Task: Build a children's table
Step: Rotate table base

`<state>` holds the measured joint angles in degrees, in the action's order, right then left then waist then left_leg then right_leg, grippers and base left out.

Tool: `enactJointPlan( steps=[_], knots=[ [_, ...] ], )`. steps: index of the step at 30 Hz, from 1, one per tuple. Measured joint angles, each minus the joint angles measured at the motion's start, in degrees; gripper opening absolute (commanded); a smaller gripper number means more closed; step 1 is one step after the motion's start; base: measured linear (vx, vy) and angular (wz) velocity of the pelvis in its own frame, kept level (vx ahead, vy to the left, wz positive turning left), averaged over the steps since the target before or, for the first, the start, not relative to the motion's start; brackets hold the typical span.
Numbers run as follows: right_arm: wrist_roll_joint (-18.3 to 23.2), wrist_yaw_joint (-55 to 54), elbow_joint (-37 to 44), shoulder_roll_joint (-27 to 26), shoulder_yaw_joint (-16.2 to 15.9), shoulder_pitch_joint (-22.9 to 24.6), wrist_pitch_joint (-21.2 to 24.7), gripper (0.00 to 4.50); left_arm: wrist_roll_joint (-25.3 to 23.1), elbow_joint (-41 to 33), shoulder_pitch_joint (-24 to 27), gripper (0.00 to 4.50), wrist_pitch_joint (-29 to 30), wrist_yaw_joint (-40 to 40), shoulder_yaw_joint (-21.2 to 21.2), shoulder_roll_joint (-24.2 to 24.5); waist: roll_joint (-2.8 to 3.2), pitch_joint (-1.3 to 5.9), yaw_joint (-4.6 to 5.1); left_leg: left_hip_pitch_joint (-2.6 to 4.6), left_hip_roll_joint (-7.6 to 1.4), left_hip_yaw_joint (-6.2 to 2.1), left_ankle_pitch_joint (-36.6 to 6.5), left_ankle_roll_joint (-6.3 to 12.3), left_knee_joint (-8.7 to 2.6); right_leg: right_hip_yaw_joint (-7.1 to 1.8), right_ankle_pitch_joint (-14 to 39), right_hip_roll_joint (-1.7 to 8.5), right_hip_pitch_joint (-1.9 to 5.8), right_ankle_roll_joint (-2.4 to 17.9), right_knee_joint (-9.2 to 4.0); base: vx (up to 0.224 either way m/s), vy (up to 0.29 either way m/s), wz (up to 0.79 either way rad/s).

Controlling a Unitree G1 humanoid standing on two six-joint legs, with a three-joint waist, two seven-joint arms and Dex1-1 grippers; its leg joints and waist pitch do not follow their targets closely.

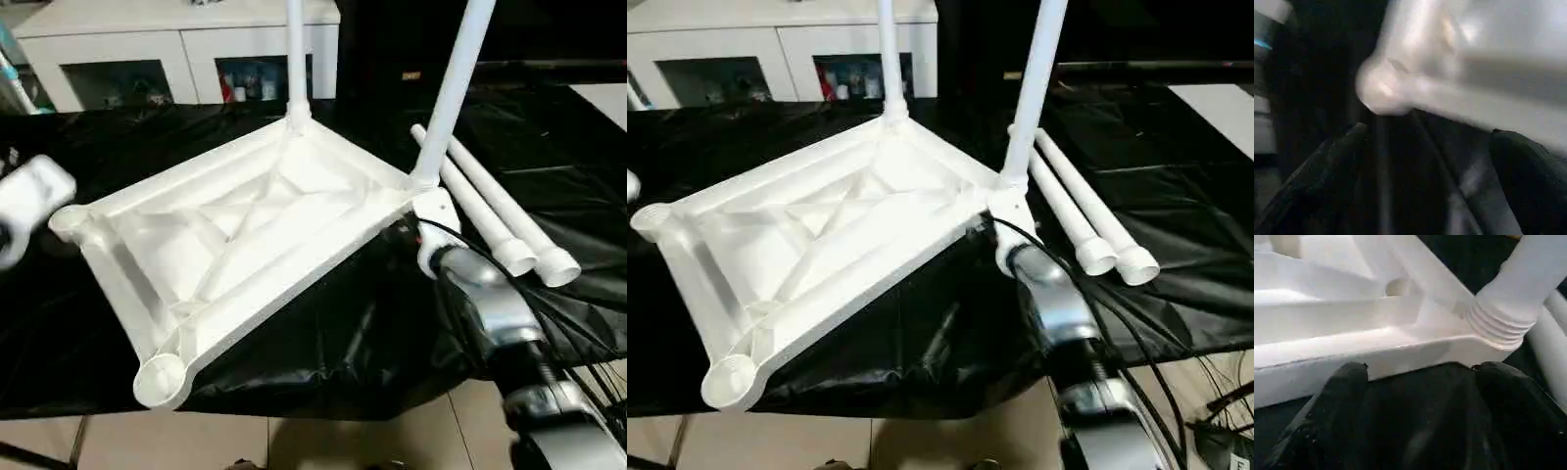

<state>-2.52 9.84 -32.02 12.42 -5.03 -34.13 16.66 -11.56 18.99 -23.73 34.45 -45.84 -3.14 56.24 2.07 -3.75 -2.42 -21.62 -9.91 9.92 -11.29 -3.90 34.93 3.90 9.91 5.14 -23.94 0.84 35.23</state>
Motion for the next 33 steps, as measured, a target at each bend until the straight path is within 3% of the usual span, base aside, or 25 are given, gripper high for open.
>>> enactJointPlan(
  steps=[12, 20, 33],
  knots=[
    [0.15, 0.8, -10.38, -3.05, 0.12, -3.81, -6.07, 3.89, 2.07, -3.53, 6.47, 4.45, 5.19, -5.35, -3.32, -0.32, -0.16, 0.01, -0.04, 0.19, -0.02, -0.01, 0.0, -0.02, 0.01, -0.01, -0.06, 0.0, 0.11, 0.1, 0.15, 0.0, 0.0, 0.0],
    [0.52, 1.87, -17.06, -5.83, 0.7, -6.12, -10.42, 3.89, 5.53, -11.57, 10.05, 4.45, 7.79, -10.09, -3.95, -0.7, -0.2, 0.0, 0.99, 0.37, -0.06, -0.01, 0.02, -0.06, -0.02, -0.01, -0.12, -0.05, 0.14, 0.19, 0.24, 0.0, 0.0, 0.0],
    [0.35, 4.74, -20.28, -7.34, 0.51, -6.75, -14.15, 3.89, 10.08, -21.19, 12.21, 4.45, 11.42, -12.56, -3.92, -3.91, -0.26, -0.03, 0.4, 0.4, -0.06, 0.0, 0.03, -0.07, -0.02, -0.03, -0.13, -0.06, 0.17, 0.21, 0.34, 0.0, 0.0, 0.0]
  ],
)
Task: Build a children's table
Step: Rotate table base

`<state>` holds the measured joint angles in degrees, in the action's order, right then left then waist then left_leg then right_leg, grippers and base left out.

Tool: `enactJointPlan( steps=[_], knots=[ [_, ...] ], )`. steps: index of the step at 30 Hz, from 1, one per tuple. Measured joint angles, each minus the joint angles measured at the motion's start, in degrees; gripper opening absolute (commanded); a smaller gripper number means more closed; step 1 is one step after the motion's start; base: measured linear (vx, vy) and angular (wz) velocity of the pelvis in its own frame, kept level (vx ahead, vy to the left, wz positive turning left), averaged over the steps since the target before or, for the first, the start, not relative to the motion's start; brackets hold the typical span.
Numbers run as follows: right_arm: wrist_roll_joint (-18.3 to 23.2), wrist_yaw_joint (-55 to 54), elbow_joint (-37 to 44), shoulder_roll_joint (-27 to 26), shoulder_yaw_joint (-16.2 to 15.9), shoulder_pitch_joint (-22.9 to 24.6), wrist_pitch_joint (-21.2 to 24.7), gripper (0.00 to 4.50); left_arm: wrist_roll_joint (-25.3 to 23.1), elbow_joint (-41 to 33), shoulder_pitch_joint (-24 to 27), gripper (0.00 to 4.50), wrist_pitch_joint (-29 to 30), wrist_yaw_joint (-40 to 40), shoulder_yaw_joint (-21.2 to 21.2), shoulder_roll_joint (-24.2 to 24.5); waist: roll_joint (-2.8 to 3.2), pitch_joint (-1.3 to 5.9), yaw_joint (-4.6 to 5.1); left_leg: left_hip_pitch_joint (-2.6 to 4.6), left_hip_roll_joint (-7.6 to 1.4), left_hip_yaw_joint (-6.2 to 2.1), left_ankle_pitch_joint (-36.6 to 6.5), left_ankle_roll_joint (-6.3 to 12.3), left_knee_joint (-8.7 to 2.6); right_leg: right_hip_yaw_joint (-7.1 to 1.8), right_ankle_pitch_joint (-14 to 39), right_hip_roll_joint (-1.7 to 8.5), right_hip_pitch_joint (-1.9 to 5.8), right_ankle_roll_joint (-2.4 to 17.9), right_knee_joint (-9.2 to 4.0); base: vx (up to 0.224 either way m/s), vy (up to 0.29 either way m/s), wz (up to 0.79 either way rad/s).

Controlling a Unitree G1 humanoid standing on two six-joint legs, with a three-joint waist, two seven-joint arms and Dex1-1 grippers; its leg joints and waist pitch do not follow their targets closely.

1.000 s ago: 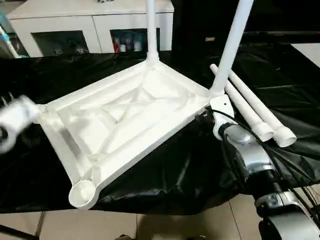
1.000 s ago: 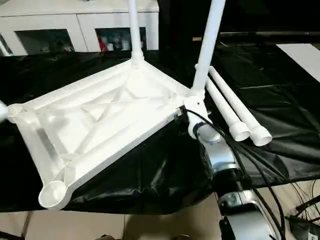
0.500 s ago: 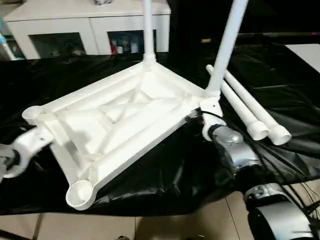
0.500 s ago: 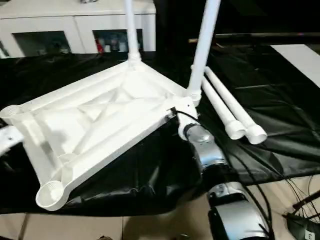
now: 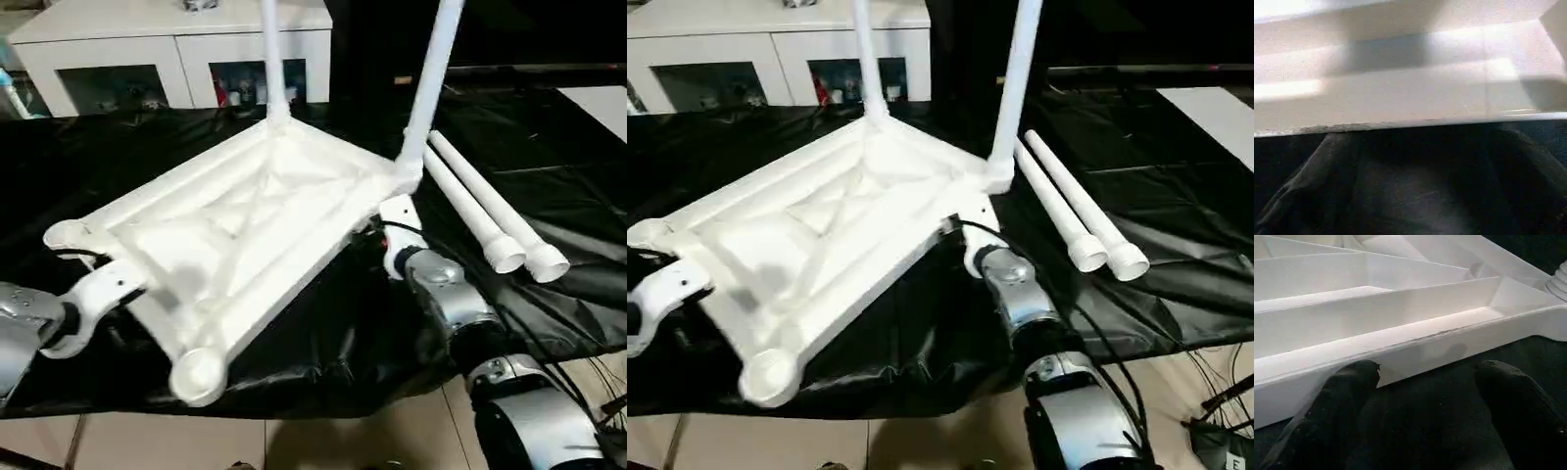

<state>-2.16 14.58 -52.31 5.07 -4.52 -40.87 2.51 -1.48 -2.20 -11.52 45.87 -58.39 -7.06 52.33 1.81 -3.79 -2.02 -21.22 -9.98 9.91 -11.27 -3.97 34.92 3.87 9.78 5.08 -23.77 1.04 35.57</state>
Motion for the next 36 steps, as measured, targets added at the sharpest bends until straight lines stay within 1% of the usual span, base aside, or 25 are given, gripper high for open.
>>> enactJointPlan(
  steps=[5, 7, 10, 14, 20, 25, 28, 30, 32, 33, 36],
  knots=[
    [-0.13, 0.96, -0.63, -0.06, -0.01, -0.01, -0.87, 3.89, 1.63, -3.04, -0.02, 4.45, 1.08, 0.01, -0.03, -1.91, -0.15, -0.04, 0.0, -0.04, 0.01, 0.0, 0.0, 0.0, 0.01, -0.01, 0.0, 0.0, 0.0, 0.0, -0.01, 0.0, 0.0, 0.0],
    [-0.25, 1.54, -0.83, -0.1, -0.01, 0.0, -1.03, 3.89, 1.92, -4.38, -0.67, 4.45, 1.55, 0.05, -0.41, -4.26, -0.18, -0.04, -0.06, -0.05, 0.01, 0.0, 0.0, 0.0, 0.01, -0.02, 0.0, 0.0, 0.0, 0.0, -0.02, 0.0, 0.0, 0.0],
    [-0.31, 2.83, -0.85, -0.61, -0.4, 0.0, -1.54, 3.89, 3.01, -5.97, -2.4, 4.45, 1.48, 0.15, -2.36, -7.15, -0.23, -0.04, 0.02, -0.04, 0.01, 0.0, 0.01, 0.0, 0.02, -0.01, -0.01, 0.0, 0.0, 0.02, 0.02, 0.0, 0.0, 0.0],
    [-0.45, 4.04, -0.84, -1.76, -1.0, 0.0, -2.06, 3.89, 3.56, -7.12, -4.17, 4.45, 1.1, 0.16, -4.67, -9.01, -0.24, -0.04, 0.48, 0.02, 0.0, 0.0, 0.03, -0.03, 0.01, -0.01, -0.02, 0.0, -0.05, 0.03, 0.15, 0.0, 0.0, 0.0],
    [-0.79, 4.88, -0.64, -1.77, -1.1, 0.31, -2.68, 3.89, 3.85, -8.07, -4.96, 4.45, 0.25, 0.26, -6.77, -12.06, -0.24, -0.04, 0.44, 0.02, -0.01, 0.0, 0.03, -0.04, 0.01, -0.01, -0.01, -0.01, -0.07, 0.02, 0.17, 0.0, 0.0, 0.0],
    [-0.83, 5.95, 0.51, -1.74, -1.4, 1.0, -2.68, 3.89, 3.93, -7.49, -6.08, 4.45, -4.11, 1.35, -9.13, -15.4, -0.24, -0.04, 0.35, 0.0, -0.01, 0.0, 0.03, -0.04, 0.02, -0.01, -0.01, -0.01, -0.08, 0.02, 0.16, 0.0, 0.0, 0.0],
    [-0.78, 7.02, 2.37, -1.78, -1.73, 2.19, -2.72, 3.89, 3.99, -6.18, -8.0, 4.45, -7.85, 2.74, -9.59, -19.48, -0.24, -0.04, 0.24, 0.0, -0.01, 0.0, 0.03, -0.04, 0.02, -0.01, -0.01, -0.01, -0.06, 0.02, 0.16, 0.0, 0.0, 0.0],
    [-0.78, 8.15, 3.21, -2.7, -2.81, 2.72, -2.75, 3.89, 4.26, -6.21, -9.98, 4.45, -9.71, 3.73, -10.13, -22.27, -0.25, -0.04, 0.51, 0.01, -0.01, 0.0, 0.03, -0.04, 0.01, -0.02, -0.01, -0.01, -0.06, 0.02, 0.17, 0.0, 0.0, 0.0],
    [-0.81, 9.23, 4.52, -2.82, -3.9, 3.45, -2.75, 3.89, 4.09, -6.0, -11.22, 4.45, -11.1, 4.32, -10.82, -23.38, -0.24, -0.04, 0.71, -0.08, -0.01, 0.0, 0.03, -0.04, -0.02, -0.01, -0.01, -0.02, -0.06, 0.01, 0.19, 0.0, 0.0, 0.0],
    [-0.81, 9.9, 6.18, -2.6, -4.41, 4.25, -2.66, 3.89, 4.07, -5.72, -11.51, 4.45, -12.01, 4.63, -11.16, -24.08, -0.24, -0.03, 0.67, -0.07, -0.01, -0.01, 0.03, -0.04, -0.08, 0.01, 0.0, -0.02, -0.08, -0.01, 0.16, 0.0, 0.0, 0.0],
    [-0.75, 11.12, 9.69, -1.26, -4.5, 6.09, -2.31, 3.89, 4.09, -5.0, -11.5, 4.45, -13.62, 5.44, -11.82, -25.6, -0.24, -0.03, 0.19, -0.12, -0.02, -0.01, 0.03, -0.04, -0.1, 0.03, 0.05, -0.02, -0.19, -0.08, 0.07, 0.0, 0.0, 0.0]
  ],
)
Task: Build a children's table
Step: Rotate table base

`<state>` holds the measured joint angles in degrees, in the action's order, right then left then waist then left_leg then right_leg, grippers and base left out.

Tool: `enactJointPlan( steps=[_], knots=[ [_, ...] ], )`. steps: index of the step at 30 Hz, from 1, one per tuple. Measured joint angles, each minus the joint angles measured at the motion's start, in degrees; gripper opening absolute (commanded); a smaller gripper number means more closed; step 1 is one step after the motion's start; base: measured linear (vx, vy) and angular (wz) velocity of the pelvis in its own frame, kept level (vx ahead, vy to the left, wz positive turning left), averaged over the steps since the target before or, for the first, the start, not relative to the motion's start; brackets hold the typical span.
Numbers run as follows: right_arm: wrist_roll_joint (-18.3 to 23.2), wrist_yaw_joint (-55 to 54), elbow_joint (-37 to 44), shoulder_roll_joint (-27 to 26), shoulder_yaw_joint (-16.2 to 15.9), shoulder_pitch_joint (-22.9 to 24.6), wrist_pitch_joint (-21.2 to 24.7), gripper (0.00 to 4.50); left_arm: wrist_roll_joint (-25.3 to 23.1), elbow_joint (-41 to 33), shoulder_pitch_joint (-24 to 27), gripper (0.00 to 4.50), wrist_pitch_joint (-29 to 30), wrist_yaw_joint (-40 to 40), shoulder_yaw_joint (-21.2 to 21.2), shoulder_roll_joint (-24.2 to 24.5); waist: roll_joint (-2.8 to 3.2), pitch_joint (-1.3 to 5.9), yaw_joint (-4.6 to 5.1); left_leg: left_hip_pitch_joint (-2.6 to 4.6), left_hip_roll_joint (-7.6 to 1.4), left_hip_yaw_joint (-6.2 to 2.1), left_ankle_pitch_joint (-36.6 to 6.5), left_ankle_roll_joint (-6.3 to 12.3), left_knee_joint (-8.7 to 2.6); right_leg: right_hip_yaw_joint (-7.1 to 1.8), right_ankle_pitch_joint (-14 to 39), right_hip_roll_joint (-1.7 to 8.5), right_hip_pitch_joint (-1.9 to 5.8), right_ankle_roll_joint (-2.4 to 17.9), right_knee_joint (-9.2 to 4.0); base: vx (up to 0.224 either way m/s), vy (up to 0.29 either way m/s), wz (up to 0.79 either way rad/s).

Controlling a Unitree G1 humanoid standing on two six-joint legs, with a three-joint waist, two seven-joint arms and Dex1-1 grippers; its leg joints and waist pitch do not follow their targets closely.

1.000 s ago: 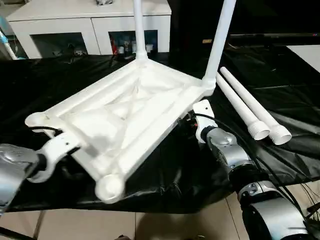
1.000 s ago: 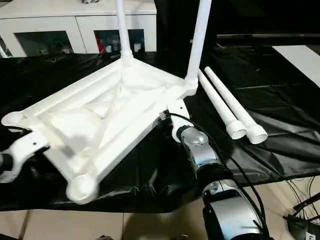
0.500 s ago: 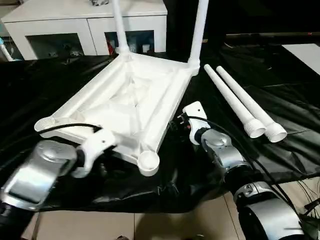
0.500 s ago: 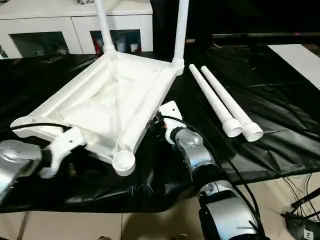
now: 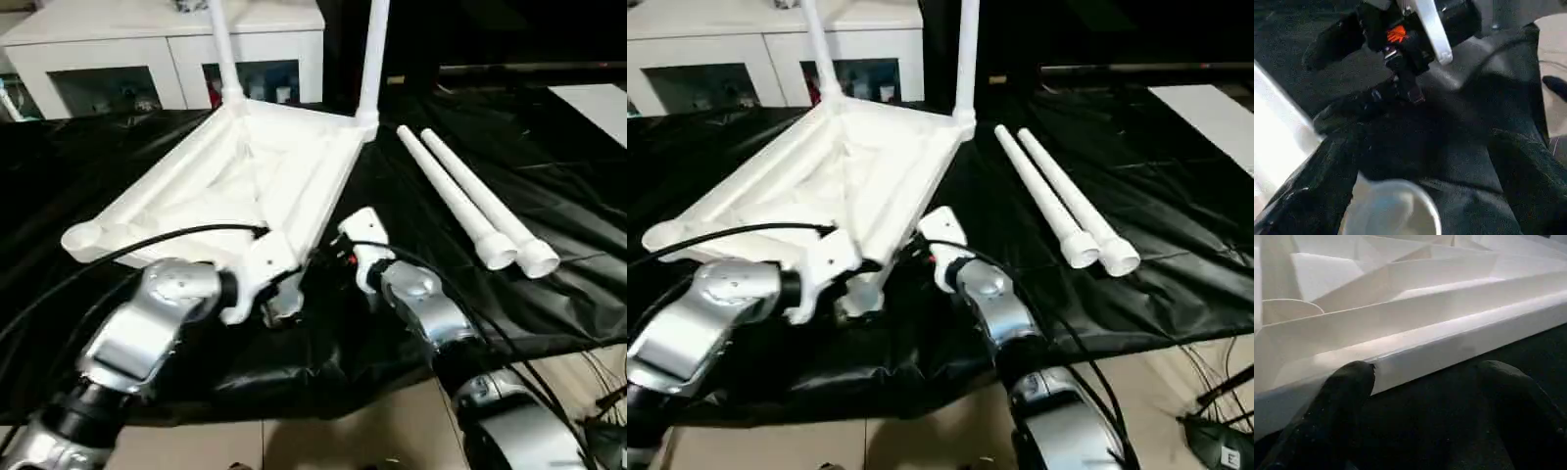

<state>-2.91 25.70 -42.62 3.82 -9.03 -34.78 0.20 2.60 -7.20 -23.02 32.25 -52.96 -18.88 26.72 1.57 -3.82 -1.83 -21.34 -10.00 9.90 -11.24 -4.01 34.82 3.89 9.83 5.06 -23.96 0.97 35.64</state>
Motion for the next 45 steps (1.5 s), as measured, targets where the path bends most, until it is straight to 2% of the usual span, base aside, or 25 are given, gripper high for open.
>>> enactJointPlan(
  steps=[5, 9, 14, 17, 19, 22, 26, 30, 37, 41, 42, 45],
  knots=[
    [0.09, 1.26, 7.68, 4.51, 0.52, 3.57, 2.1, 3.89, 0.06, 0.25, -0.02, 4.45, -2.62, 0.47, 0.0, -0.01, 0.0, 0.0, -0.24, -0.1, 0.01, 0.02, 0.01, 0.04, 0.05, 0.0, -0.01, 0.0, 0.1, 0.02, -0.36, 0.0, 0.0, 0.0],
    [0.7, 4.68, 14.04, 9.64, 1.87, 6.06, 3.76, 3.89, 1.49, -0.02, -0.45, 4.45, -2.77, -2.51, 1.98, 4.26, 0.01, -0.01, -0.2, -0.11, 0.01, 0.02, 0.02, 0.07, 0.05, 0.0, -0.01, -0.02, 0.08, 0.01, -0.4, 0.0, 0.0, 0.0],
    [2.86, 11.8, 20.7, 14.21, 1.86, 8.51, 6.09, 3.89, 2.18, 1.41, -2.99, 4.45, -3.33, -6.61, 4.72, 10.21, 0.07, -0.01, 0.0, 0.04, -0.03, 0.02, 0.01, 0.05, -0.01, -0.03, -0.01, -0.09, 0.14, 0.01, -0.37, 0.0, 0.0, 0.0],
    [4.61, 17.1, 25.08, 16.66, 0.81, 9.77, 7.29, 3.89, 2.08, 4.14, -3.98, 4.45, -4.02, -9.74, 4.21, 12.72, 0.09, -0.01, -0.18, 0.08, -0.03, 0.01, 0.01, 0.05, -0.03, -0.02, -0.01, -0.09, 0.18, 0.01, -0.35, 0.0, 0.0, 0.0],
    [5.84, 21.32, 28.7, 19.08, -0.49, 10.68, 8.77, 3.89, 0.73, 8.34, -4.73, 4.45, -5.71, -12.5, 2.63, 16.01, 0.09, -0.01, -0.2, 0.12, -0.03, 0.01, 0.01, 0.05, -0.03, -0.02, -0.01, -0.09, 0.21, 0.01, -0.32, 0.0, 0.0, 0.0],
    [7.83, 24.93, 32.25, 20.19, -0.62, 10.92, 11.36, 3.89, -1.29, 13.52, -5.39, 4.45, -8.12, -14.82, 1.1, 17.61, 0.08, -0.01, -0.31, 0.16, -0.03, 0.01, 0.01, 0.05, -0.02, -0.03, -0.01, -0.09, 0.28, 0.01, -0.33, 0.0, 0.0, 0.0],
    [9.6, 28.19, 37.21, 20.89, -2.39, 11.86, 13.72, 3.89, -3.42, 18.54, -7.72, 4.45, -11.95, -16.77, -1.34, 17.85, 0.05, 0.01, -0.83, 0.17, -0.03, 0.01, 0.01, 0.05, -0.01, -0.04, -0.02, -0.09, 0.32, 0.03, -0.33, 0.0, 0.0, 0.0],
    [10.15, 30.82, 40.1, 22.04, -4.15, 13.05, 16.06, 3.89, -5.34, 25.06, -11.21, 4.45, -16.73, -15.72, -1.58, 16.56, 0.06, 0.01, -1.67, 0.17, -0.02, 0.01, 0.01, 0.05, 0.02, -0.04, -0.02, -0.06, 0.34, 0.03, -0.34, 0.0, 0.0, 0.0],
    [10.3, 32.69, 43.59, 23.74, -5.7, 14.53, 18.68, 3.89, -7.6, 31.87, -13.6, 4.45, -21.36, -14.67, -3.89, 12.87, 0.06, 0.02, -1.82, 0.21, -0.02, 0.0, 0.01, 0.04, 0.02, -0.02, -0.02, -0.05, 0.43, 0.02, -0.35, 0.0, 0.0, 0.0],
    [10.63, 33.55, 44.78, 24.16, -6.92, 14.97, 19.83, 3.89, -10.1, 38.36, -15.41, 4.45, -25.83, -13.31, -5.45, 10.52, 0.06, 0.02, -1.78, 0.23, -0.02, 0.0, 0.01, 0.05, 0.03, -0.02, -0.02, -0.05, 0.45, 0.03, -0.34, 0.0, 0.0, 0.0],
    [10.64, 33.54, 44.77, 24.16, -6.97, 14.97, 19.86, 3.89, -10.38, 39.63, -15.88, 4.27, -26.45, -12.77, -5.73, 9.94, 0.05, 0.02, -1.81, 0.24, -0.02, 0.0, 0.01, 0.04, 0.03, -0.02, -0.03, -0.05, 0.45, 0.03, -0.34, 0.0, 0.0, 0.0],
    [10.64, 33.51, 44.78, 24.17, -6.99, 14.97, 20.27, 3.89, -11.46, 42.38, -16.49, 4.27, -28.36, -11.35, -5.78, 9.04, 0.05, 0.02, -1.75, 0.26, -0.03, 0.0, 0.01, 0.04, 0.02, -0.01, -0.03, -0.05, 0.47, 0.03, -0.33, 0.0, 0.0, 0.0]
  ],
)
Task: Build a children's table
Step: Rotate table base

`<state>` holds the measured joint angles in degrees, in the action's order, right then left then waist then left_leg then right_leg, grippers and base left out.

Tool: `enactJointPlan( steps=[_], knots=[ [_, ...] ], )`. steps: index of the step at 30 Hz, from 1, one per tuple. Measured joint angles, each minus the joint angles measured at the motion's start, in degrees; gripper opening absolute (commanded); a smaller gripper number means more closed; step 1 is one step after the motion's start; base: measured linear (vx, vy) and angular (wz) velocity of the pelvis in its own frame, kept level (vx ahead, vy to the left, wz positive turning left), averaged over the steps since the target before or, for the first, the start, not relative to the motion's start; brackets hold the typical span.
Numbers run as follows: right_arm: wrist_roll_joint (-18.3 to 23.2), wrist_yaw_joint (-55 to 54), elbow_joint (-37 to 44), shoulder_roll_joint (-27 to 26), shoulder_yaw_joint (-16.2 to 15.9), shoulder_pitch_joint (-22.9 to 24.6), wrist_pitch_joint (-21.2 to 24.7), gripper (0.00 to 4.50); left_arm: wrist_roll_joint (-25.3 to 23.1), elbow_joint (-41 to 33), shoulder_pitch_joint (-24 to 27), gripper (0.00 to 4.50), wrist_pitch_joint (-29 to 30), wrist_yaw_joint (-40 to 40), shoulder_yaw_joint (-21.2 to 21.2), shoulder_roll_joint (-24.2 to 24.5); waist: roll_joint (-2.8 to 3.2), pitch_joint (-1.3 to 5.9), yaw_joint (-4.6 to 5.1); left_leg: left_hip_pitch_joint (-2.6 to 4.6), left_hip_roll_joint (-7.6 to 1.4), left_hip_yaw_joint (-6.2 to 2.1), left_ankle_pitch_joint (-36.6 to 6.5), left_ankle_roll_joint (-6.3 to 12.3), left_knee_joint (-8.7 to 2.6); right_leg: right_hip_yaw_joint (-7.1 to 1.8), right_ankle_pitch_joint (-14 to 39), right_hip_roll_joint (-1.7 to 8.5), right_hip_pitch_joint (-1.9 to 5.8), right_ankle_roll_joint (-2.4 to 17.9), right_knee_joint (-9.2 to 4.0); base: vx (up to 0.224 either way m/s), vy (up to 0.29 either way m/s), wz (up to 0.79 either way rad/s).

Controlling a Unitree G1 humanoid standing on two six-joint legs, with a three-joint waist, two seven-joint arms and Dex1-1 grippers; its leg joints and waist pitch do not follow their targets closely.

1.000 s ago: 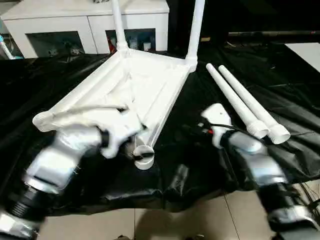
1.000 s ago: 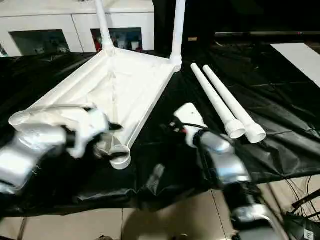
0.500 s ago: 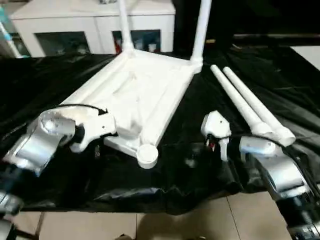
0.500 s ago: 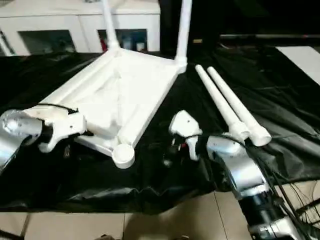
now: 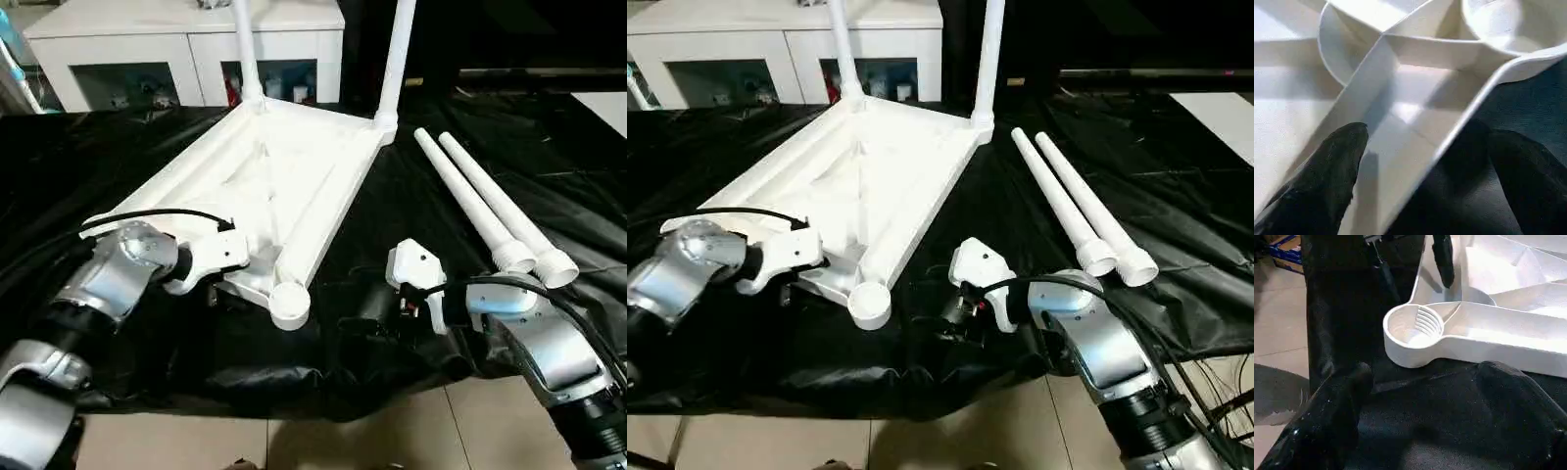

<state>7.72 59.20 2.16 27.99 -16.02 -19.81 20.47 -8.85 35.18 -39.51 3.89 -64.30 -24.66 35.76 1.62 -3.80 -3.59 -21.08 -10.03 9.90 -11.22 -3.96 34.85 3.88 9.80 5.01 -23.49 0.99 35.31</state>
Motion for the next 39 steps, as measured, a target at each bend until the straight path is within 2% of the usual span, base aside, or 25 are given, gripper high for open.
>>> enactJointPlan(
  steps=[1, 2, 7, 9, 16, 24, 30, 32, 39],
  knots=[
    [0.0, -0.01, 0.0, 0.01, 0.0, 0.0, 0.17, 3.89, -0.09, 0.76, -0.29, 4.27, -0.41, 0.15, -0.01, -0.19, 0.0, 0.0, -0.04, 0.0, 0.0, 0.0, 0.0, 0.0, 0.0, 0.0, 0.0, 0.0, 0.0, 0.0, 0.0, 0.0, 0.0, 0.0],
    [0.0, -0.01, 0.0, 0.0, -0.02, 0.0, 0.2, 3.89, -0.16, 1.19, -0.56, 3.96, -0.51, 0.23, -0.01, -0.24, 0.0, 0.0, -0.08, -0.01, 0.0, 0.0, 0.0, 0.0, 0.0, 0.01, 0.0, 0.0, 0.0, 0.0, 0.0, 0.0, 0.0, 0.0],
    [-0.02, -0.11, 0.12, 0.04, -0.21, 0.0, 0.57, 3.89, -1.07, 5.0, -2.44, 3.71, -2.77, 0.86, -0.05, -1.55, 0.0, 0.0, -0.5, -0.02, 0.0, 0.0, 0.0, 0.01, 0.03, 0.0, 0.0, 0.01, 0.01, 0.0, -0.03, 0.0, 0.0, 0.0],
    [0.0, -0.11, 0.2, 0.15, -0.21, 0.0, 0.72, 3.89, -1.27, 7.1, -3.15, 3.47, -3.64, 0.67, -0.18, -2.22, 0.0, 0.0, -0.71, -0.02, 0.0, 0.0, 0.0, 0.01, 0.04, 0.01, 0.0, 0.01, 0.01, 0.0, -0.03, 0.0, 0.0, 0.0],
    [0.68, 0.13, 0.71, 0.15, -0.22, 0.01, 0.81, 3.89, -1.52, 8.76, -3.82, 2.98, -4.32, -1.32, -0.37, -2.54, 0.01, 0.0, -1.5, 0.0, 0.0, 0.0, 0.0, 0.0, 0.04, 0.01, 0.0, 0.02, 0.01, 0.0, -0.01, 0.0, 0.0, 0.0],
    [1.14, 0.72, 1.8, 0.22, -0.23, 0.07, 0.83, 3.89, -1.57, 10.82, -4.42, 2.36, -4.98, -1.85, -0.35, -2.82, 0.02, 0.01, -1.53, 0.02, 0.0, 0.0, 0.0, 0.0, 0.04, 0.01, 0.0, 0.02, 0.04, 0.01, 0.01, 0.0, 0.0, 0.0],
    [1.12, 0.28, 1.78, 0.2, -0.26, 0.06, 0.83, 3.89, -1.61, 11.11, -4.69, 1.97, -5.45, -2.29, -0.31, -3.36, 0.03, 0.02, -1.53, 0.01, 0.0, 0.0, 0.0, 0.0, 0.04, 0.01, 0.0, 0.03, 0.04, 0.01, -0.02, 0.0, 0.0, 0.0],
    [1.12, 0.06, 1.79, 0.2, -0.26, 0.06, 0.83, 3.89, -1.6, 11.04, -4.72, 1.71, -5.43, -2.52, -0.31, -3.53, 0.04, 0.02, -1.52, 0.02, 0.0, 0.0, 0.0, 0.0, 0.04, 0.01, 0.0, 0.02, 0.04, 0.01, -0.01, 0.0, 0.0, 0.0],
    [0.99, -0.93, 1.72, -0.12, -0.27, 0.08, 0.79, 3.89, 2.13, 4.41, -2.16, 1.35, -0.5, -5.91, 2.13, -3.8, 0.08, 0.05, -1.4, 0.03, -0.01, 0.01, 0.0, 0.0, 0.03, 0.01, 0.0, 0.02, 0.03, 0.0, -0.01, 0.0, 0.0, 0.0]
  ],
)
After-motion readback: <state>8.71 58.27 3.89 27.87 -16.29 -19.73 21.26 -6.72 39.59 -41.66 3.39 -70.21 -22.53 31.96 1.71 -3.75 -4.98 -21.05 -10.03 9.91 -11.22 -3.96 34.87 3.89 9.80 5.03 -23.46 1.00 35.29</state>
